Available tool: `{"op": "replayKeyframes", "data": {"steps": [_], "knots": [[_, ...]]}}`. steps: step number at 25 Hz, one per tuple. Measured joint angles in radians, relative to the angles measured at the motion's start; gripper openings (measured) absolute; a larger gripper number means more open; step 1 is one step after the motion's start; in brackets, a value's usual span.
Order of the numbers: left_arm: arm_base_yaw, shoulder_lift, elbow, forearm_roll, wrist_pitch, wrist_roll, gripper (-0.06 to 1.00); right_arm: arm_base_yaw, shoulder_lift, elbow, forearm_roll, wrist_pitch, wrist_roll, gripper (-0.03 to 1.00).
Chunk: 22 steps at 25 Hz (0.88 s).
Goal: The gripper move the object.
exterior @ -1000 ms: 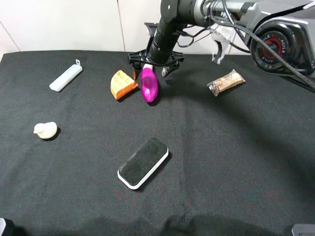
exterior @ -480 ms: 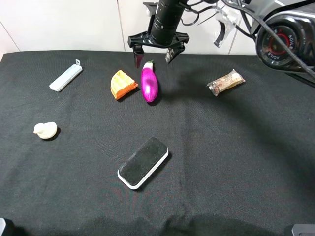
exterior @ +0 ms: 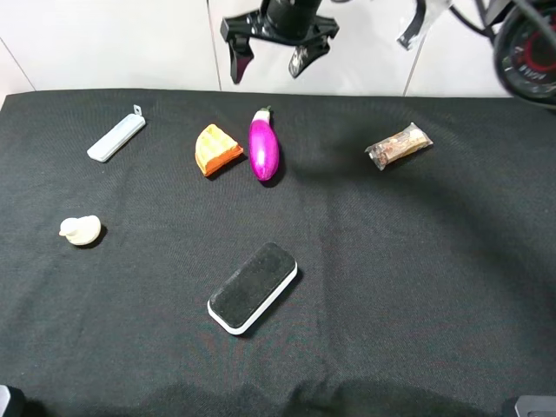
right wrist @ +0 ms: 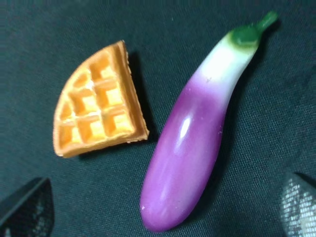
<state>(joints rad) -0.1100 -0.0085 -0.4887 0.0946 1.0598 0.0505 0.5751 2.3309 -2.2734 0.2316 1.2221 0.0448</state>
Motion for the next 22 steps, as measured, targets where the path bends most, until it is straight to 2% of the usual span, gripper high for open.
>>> {"op": "replayKeyframes", "data": {"steps": [6,22], "knots": [[0.000,0.000,0.000,0.000,0.000,0.000,0.91,0.000,-0.081,0.062,0.002,0.000,-0.009,0.69],[0.000,0.000,0.000,0.000,0.000,0.000,0.91,0.000,-0.541,0.660,-0.090,0.000,-0.015,0.69]]}}
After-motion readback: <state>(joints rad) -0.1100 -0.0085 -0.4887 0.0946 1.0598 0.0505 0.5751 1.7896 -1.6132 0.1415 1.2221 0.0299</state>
